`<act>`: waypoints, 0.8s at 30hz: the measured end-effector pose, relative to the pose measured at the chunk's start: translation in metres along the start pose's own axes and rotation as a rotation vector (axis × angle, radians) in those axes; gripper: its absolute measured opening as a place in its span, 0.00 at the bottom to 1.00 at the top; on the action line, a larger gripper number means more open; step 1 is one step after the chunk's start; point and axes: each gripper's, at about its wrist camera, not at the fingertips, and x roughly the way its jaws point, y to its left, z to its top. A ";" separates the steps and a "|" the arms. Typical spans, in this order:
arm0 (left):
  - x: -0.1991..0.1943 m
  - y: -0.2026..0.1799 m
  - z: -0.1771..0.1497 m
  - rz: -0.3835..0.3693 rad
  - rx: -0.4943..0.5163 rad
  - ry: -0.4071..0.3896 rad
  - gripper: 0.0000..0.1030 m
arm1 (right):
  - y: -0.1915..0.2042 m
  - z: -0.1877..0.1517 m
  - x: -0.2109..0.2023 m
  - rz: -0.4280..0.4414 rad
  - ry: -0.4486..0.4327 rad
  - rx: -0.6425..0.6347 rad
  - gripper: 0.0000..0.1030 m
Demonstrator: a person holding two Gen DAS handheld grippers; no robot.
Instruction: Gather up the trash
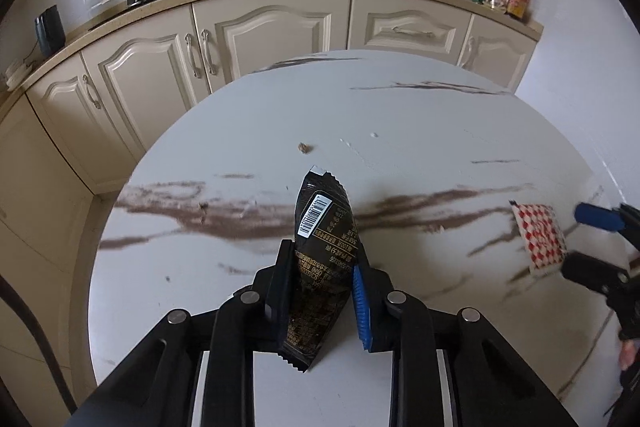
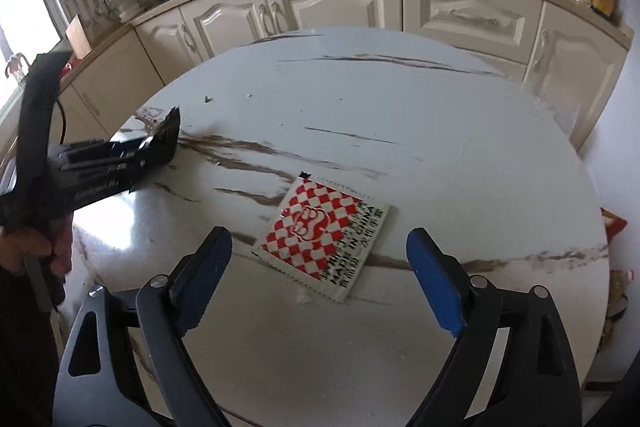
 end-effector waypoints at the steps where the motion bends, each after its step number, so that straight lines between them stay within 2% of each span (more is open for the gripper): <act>1: -0.003 0.000 -0.003 0.001 0.001 -0.003 0.21 | 0.002 0.002 0.002 -0.004 0.010 -0.002 0.86; 5: -0.017 0.001 -0.014 0.002 -0.003 -0.011 0.21 | 0.006 0.008 0.018 -0.041 0.077 -0.022 0.86; 10: -0.029 -0.001 -0.024 -0.009 -0.009 -0.014 0.21 | 0.015 0.009 0.030 -0.114 0.115 -0.099 0.79; 15: -0.037 0.002 -0.027 -0.041 -0.013 -0.016 0.21 | 0.018 0.011 0.030 -0.097 0.136 -0.156 0.75; 18: -0.044 0.000 -0.028 -0.059 -0.014 -0.019 0.21 | 0.024 0.011 0.028 -0.084 0.150 -0.182 0.59; 21: -0.051 -0.004 -0.029 -0.072 -0.014 -0.026 0.21 | 0.025 0.012 0.027 -0.082 0.155 -0.181 0.54; 23: -0.058 -0.007 -0.031 -0.081 -0.014 -0.031 0.22 | 0.027 0.011 0.026 -0.071 0.148 -0.181 0.38; 24: -0.062 -0.007 -0.033 -0.085 -0.012 -0.032 0.22 | 0.030 0.011 0.025 -0.075 0.144 -0.187 0.35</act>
